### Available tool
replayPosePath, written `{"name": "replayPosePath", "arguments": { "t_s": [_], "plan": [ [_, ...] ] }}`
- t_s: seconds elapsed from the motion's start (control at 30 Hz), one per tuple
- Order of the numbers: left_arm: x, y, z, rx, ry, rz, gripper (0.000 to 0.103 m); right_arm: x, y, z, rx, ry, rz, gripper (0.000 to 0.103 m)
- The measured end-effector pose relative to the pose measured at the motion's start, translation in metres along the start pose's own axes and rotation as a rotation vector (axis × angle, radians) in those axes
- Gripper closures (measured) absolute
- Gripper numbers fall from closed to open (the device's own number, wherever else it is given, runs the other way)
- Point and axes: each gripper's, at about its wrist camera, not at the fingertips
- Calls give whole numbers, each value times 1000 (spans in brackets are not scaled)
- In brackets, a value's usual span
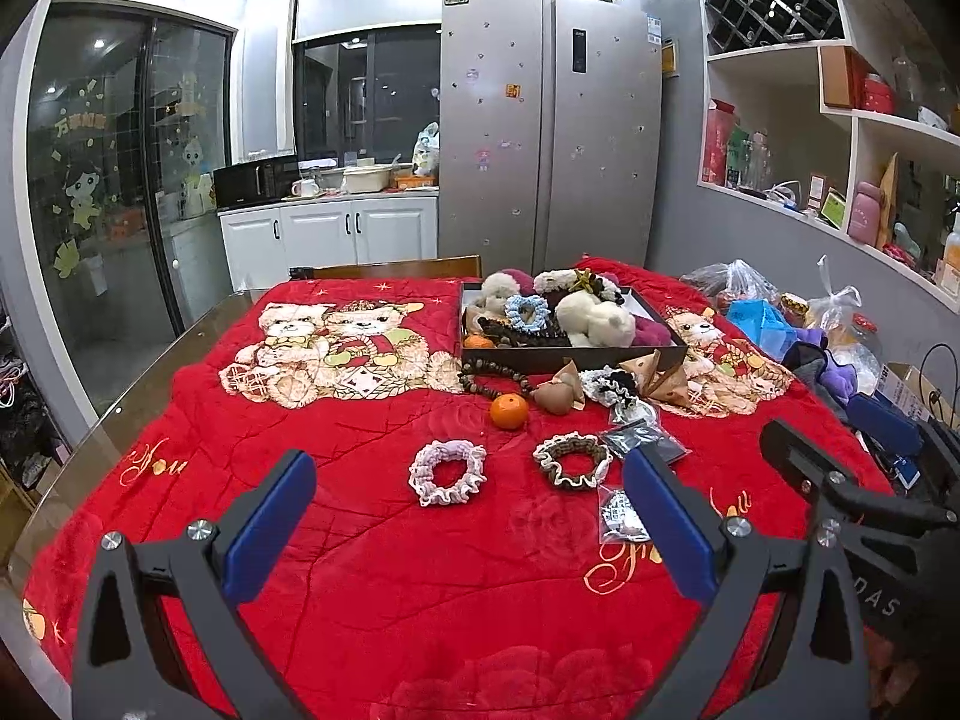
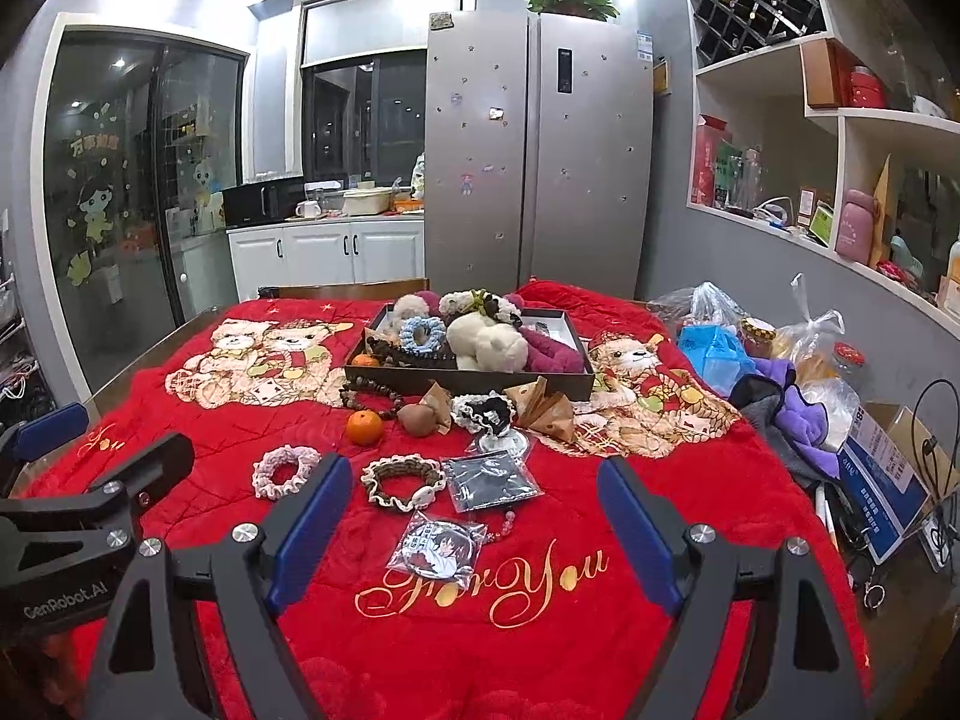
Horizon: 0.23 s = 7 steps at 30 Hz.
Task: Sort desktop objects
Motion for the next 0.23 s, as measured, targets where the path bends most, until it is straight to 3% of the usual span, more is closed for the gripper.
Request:
{"name": "replayPosePath", "arguments": {
  "t_s": [0.23],
  "plan": [
    [-4,1,4,8,6,0,0,-2,2,4,5,-6,9,17]
  ]
}}
Point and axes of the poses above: each gripper's, at about its wrist camera, not at the fingertips, and z roughly against the way its jaws point, x to its right, y to its top, and after that the axes turned 12 degrees about -y, right-handed
